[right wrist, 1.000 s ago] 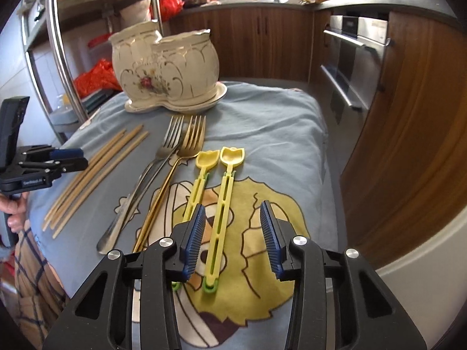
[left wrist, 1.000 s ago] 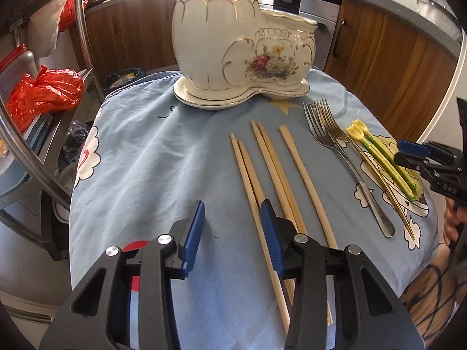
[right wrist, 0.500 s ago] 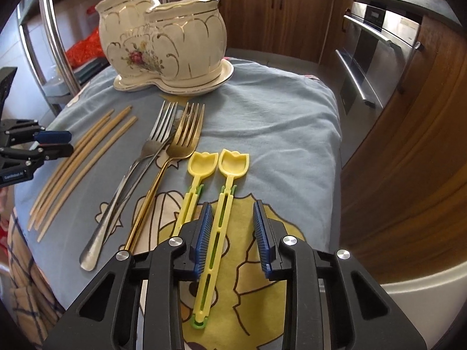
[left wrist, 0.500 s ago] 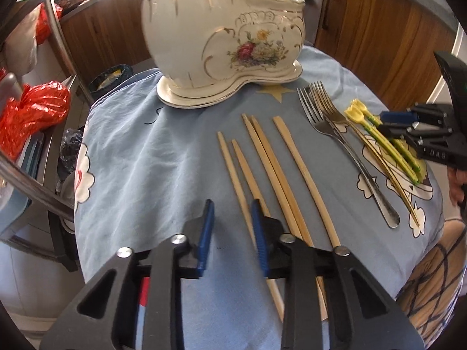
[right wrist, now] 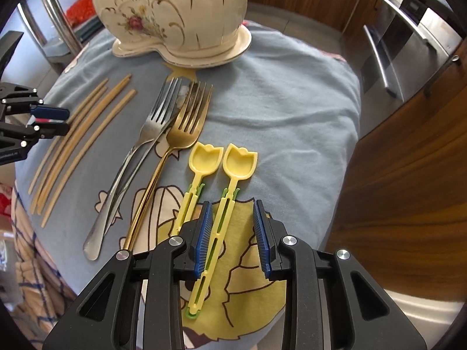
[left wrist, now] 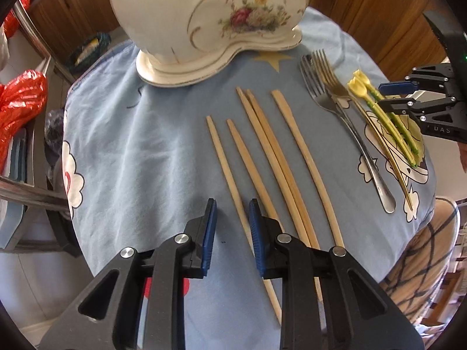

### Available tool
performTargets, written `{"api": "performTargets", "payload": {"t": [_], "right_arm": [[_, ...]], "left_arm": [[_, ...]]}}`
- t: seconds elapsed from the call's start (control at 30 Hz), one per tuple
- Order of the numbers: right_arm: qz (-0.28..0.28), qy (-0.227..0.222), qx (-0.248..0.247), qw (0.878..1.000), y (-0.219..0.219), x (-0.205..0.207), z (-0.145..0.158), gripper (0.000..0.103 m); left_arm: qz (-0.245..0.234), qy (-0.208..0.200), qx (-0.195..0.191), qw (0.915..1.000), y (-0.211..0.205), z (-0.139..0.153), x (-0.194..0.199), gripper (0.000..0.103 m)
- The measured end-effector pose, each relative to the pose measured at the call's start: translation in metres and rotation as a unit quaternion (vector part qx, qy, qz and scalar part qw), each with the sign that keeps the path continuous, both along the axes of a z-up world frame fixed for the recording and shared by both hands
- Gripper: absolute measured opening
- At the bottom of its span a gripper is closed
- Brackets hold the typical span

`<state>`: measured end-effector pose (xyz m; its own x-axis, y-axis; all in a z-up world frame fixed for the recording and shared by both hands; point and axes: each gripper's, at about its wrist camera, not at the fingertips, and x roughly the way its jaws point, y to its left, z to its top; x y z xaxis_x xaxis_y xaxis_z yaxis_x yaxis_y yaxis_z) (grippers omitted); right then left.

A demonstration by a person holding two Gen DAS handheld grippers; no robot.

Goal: Organize utensils
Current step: 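Grasp a wooden chopstick with the left tool while the right tool grasps a yellow spoon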

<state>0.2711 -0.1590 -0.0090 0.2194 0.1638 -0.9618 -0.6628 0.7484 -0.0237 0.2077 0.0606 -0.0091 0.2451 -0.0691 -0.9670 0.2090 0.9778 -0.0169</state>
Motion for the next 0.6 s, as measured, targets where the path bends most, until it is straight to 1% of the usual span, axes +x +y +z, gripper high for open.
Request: {"api": "performTargets", "payload": {"t": [0.07, 0.2, 0.3, 0.4, 0.47, 0.57, 0.6], "right_arm": [[0.0, 0.007, -0.011, 1.0, 0.003, 0.002, 0.0, 0.03], [-0.005, 0.015, -0.015, 1.0, 0.004, 0.004, -0.001, 0.03], [-0.008, 0.018, -0.017, 1.0, 0.004, 0.005, -0.001, 0.03], [-0.001, 0.017, -0.019, 1.0, 0.007, 0.004, -0.001, 0.023], [0.0, 0.017, -0.021, 1.0, 0.009, 0.003, -0.001, 0.019], [-0.003, 0.026, -0.023, 0.999, 0.011, 0.002, -0.001, 0.018], [-0.003, 0.029, -0.025, 0.999, 0.012, 0.002, -0.001, 0.018]], "left_arm": [[0.005, 0.017, 0.007, 0.9998, -0.002, -0.001, 0.005, 0.023], [0.02, 0.032, 0.019, 0.9991, -0.006, -0.001, 0.013, 0.023], [0.029, 0.042, 0.021, 0.9985, -0.006, 0.0, 0.018, 0.022], [0.026, 0.04, 0.026, 0.9985, -0.01, 0.0, 0.023, 0.021], [0.023, 0.034, 0.023, 0.9989, -0.01, 0.0, 0.024, 0.016], [0.016, 0.035, 0.011, 0.9992, -0.004, 0.0, 0.024, 0.008], [0.013, 0.037, 0.006, 0.9992, -0.002, 0.001, 0.026, 0.007]]}}
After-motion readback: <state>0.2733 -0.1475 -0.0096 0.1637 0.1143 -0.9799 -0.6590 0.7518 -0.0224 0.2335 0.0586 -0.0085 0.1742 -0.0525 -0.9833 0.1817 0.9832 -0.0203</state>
